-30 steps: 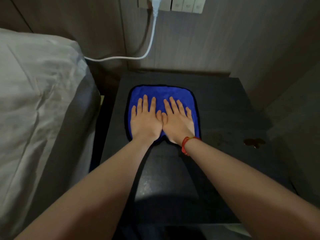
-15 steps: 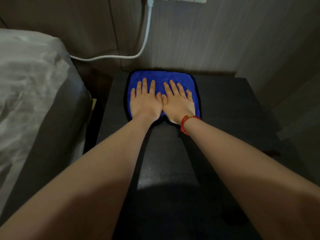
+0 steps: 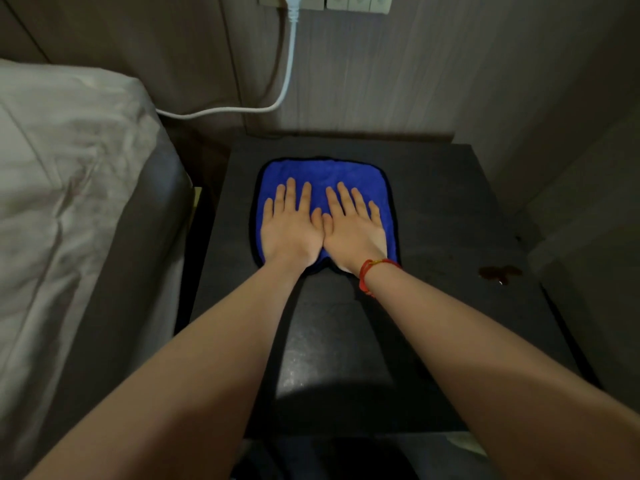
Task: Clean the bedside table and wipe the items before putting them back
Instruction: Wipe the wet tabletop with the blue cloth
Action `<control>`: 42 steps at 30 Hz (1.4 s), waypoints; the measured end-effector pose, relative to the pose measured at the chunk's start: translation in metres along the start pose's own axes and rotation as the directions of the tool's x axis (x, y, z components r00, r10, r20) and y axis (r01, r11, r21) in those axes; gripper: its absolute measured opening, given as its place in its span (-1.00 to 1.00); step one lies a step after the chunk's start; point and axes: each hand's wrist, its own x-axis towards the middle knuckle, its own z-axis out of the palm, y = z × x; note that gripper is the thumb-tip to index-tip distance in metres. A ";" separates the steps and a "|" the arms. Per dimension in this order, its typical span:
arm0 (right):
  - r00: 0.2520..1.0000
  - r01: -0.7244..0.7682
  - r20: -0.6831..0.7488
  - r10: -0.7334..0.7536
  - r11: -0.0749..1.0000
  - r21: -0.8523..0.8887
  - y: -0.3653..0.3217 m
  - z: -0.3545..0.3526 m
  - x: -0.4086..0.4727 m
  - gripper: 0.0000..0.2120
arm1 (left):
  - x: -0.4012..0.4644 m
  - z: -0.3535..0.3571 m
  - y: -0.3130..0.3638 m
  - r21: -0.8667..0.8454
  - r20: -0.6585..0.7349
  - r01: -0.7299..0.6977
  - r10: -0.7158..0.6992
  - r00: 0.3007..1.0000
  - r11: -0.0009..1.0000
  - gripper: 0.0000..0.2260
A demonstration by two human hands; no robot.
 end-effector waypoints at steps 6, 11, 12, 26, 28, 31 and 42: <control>1.000 0.008 0.020 -0.007 1.000 -0.025 0.002 0.001 -0.052 -0.49 | -0.053 0.000 0.004 0.007 0.013 0.006 -0.006 1.000 1.000 -0.51; 1.000 0.009 0.023 -0.008 0.999 -0.034 0.002 0.002 -0.099 -0.49 | -0.098 -0.001 0.008 0.003 0.022 0.005 -0.005 1.000 1.000 -0.51; 1.000 0.006 0.024 -0.006 0.999 -0.036 0.002 0.003 -0.108 -0.49 | -0.107 0.000 0.008 0.001 0.024 0.001 -0.001 1.000 1.000 -0.51; 1.000 -0.004 -0.001 0.004 0.999 -0.049 0.002 0.008 -0.188 -0.49 | -0.183 0.006 0.012 0.000 0.014 -0.021 0.021 1.000 1.000 -0.51; 1.000 -0.005 -0.005 0.004 0.999 -0.039 0.002 0.009 -0.187 -0.49 | -0.183 0.006 0.011 0.004 0.007 -0.023 0.023 1.000 1.000 -0.50; 1.000 -0.003 0.002 0.003 0.999 -0.035 0.004 0.010 -0.182 -0.49 | -0.179 0.007 0.010 0.001 0.011 -0.028 0.028 1.000 1.000 -0.51; 1.000 0.007 0.011 -0.007 1.000 -0.015 0.014 0.005 -0.125 -0.48 | -0.125 0.008 0.017 -0.001 0.013 -0.020 0.020 1.000 1.000 -0.52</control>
